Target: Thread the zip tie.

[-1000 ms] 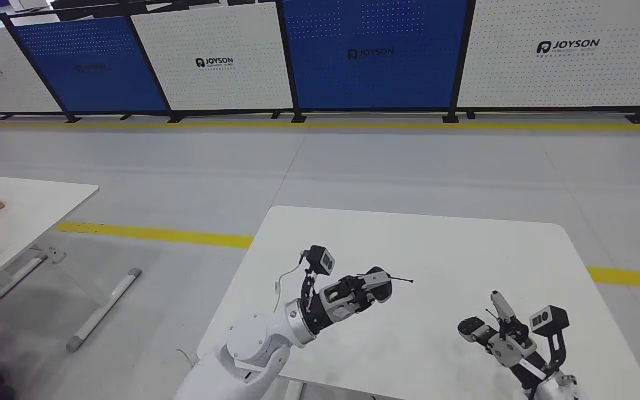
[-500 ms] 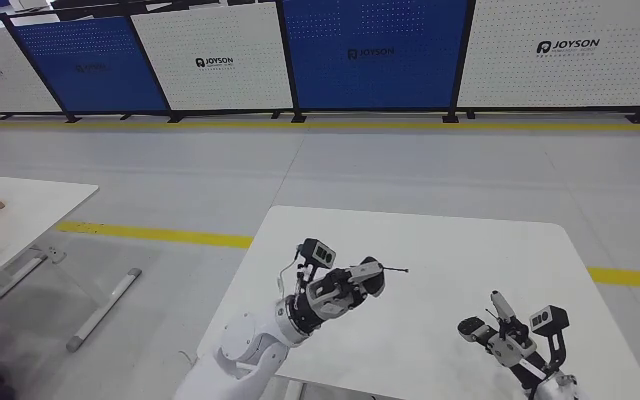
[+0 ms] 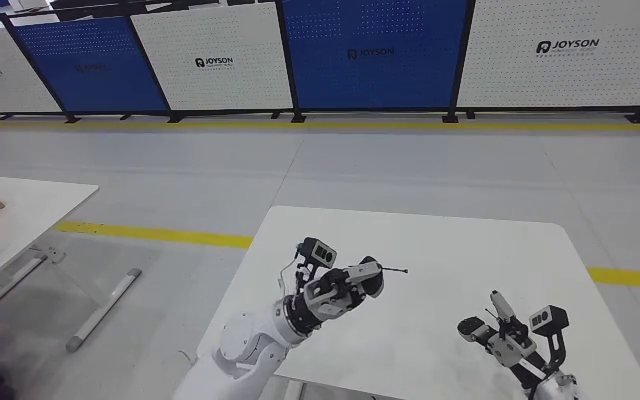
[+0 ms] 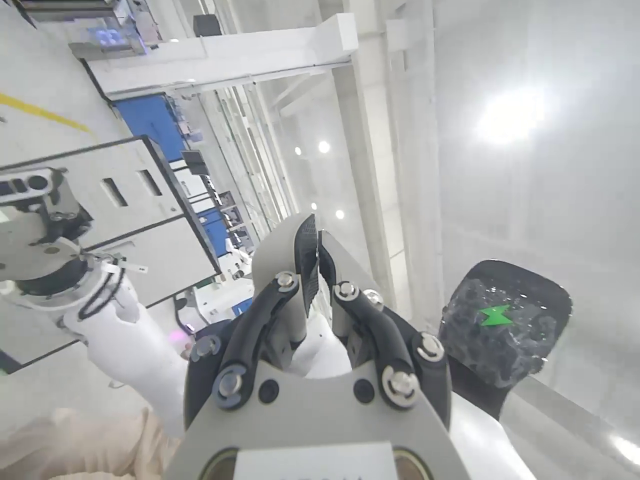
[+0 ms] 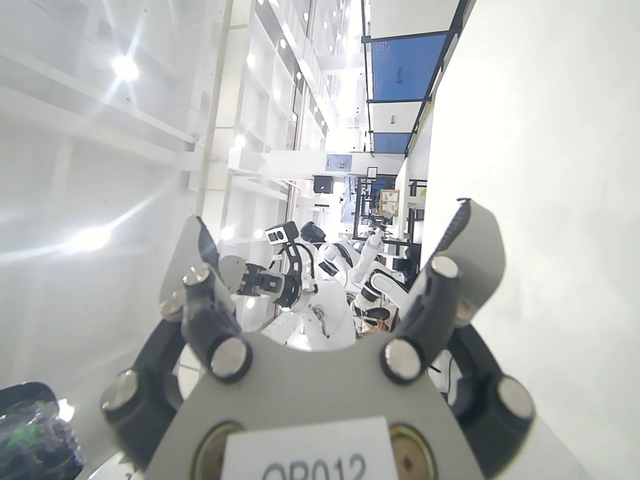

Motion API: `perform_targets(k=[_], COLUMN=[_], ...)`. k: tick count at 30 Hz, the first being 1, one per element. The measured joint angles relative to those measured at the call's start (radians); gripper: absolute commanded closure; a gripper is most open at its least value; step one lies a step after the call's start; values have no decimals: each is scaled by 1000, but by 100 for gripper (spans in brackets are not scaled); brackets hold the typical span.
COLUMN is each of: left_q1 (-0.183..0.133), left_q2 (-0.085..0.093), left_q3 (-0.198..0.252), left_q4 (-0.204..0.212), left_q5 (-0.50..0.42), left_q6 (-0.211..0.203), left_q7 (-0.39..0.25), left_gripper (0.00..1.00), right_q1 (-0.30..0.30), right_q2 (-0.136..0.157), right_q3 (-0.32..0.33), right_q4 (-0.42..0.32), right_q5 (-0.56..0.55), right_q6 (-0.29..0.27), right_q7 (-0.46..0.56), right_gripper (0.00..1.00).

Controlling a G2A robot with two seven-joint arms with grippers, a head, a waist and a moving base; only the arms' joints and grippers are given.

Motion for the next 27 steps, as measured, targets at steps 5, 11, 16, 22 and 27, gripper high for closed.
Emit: perform_targets(k=[5, 11, 16, 22, 27], left_q1=[-19, -21, -23, -41, -55], left_q2=[-3, -4, -4, -1, 1], left_q3=[47, 51, 53, 95, 118], left_q4=[-4, -4, 0, 32, 93], left_q5=[145, 143, 162, 349, 432], left_q6=[56, 52, 62, 141, 172], left_q7=[86, 94, 109, 154, 156], left_gripper=[100, 100, 100, 100, 100], right_q1=[0, 0, 0, 0, 0], right_q2=[0, 0, 0, 0, 0], right_q3=[0, 0, 0, 0, 0], right_q4=[0, 0, 0, 0, 0], right_q5=[0, 0, 0, 0, 0], right_q6=[0, 0, 0, 0, 0], right_q7=[0, 0, 0, 0, 0], right_gripper=[0, 0, 0, 0, 0])
